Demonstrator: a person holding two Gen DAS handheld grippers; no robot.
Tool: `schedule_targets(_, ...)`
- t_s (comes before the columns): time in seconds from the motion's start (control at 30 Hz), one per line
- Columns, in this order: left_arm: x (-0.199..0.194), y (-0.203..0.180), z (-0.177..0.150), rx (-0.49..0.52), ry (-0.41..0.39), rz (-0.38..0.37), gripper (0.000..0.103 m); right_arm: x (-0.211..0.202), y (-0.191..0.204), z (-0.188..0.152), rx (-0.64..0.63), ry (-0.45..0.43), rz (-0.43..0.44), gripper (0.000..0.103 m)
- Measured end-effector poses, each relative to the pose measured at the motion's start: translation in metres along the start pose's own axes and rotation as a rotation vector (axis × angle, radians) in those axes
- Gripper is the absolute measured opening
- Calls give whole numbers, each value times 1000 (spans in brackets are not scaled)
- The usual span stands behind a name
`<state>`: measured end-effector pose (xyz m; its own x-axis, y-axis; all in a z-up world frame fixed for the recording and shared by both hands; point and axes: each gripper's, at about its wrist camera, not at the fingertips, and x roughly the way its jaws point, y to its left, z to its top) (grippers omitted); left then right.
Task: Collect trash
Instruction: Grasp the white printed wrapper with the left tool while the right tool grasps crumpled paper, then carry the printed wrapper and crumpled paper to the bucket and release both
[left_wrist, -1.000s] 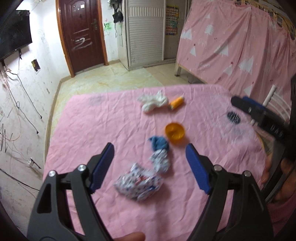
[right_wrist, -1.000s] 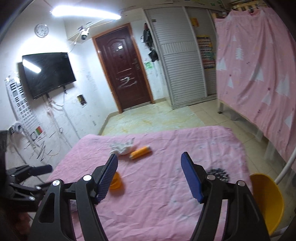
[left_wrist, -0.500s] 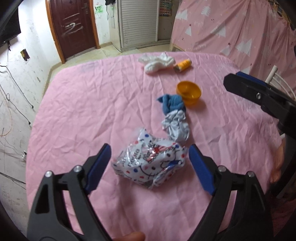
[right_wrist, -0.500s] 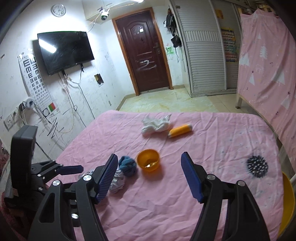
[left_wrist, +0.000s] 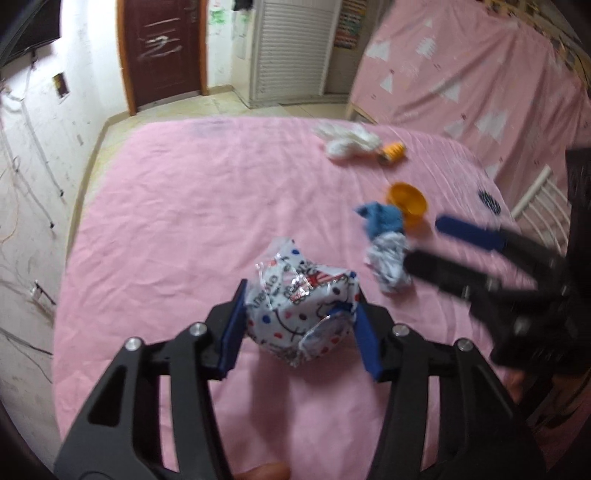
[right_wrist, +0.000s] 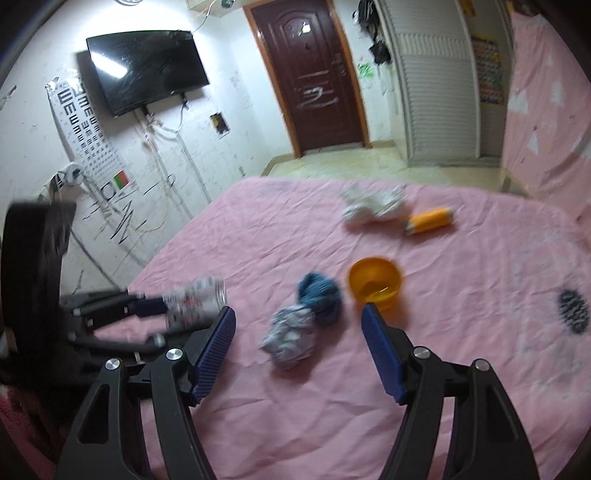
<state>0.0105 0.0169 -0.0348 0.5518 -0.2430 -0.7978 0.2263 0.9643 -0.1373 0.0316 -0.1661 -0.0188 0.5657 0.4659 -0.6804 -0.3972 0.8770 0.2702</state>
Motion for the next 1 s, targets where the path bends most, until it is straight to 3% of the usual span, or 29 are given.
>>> schedule_targets(0.23, -7, 29, 1, -84, -12, 8, 50, 21, 15, -8, -19, 69, -34, 60)
schedule_targets(0.33, -5, 31, 0, -90, -6, 6, 50, 24, 16, -8, -17, 79, -48, 45)
schedule_targets(0.4, -6, 31, -1, -90, -7, 1, 50, 27, 16, -9, -14, 95, -51, 28)
schedule_targets(0.57, -10, 30, -1, -89, -20, 6, 50, 24, 16, -8, -18, 79, -48, 27)
schedule_targets(0.73, -20, 24, 2, -80, -52, 33, 50, 1, 7, -3, 1, 7, -26, 27)
schedule_targets(1.0, -33, -7, 18, -17, -95, 53, 50, -50, -42, -3, 101, -124, -74, 27)
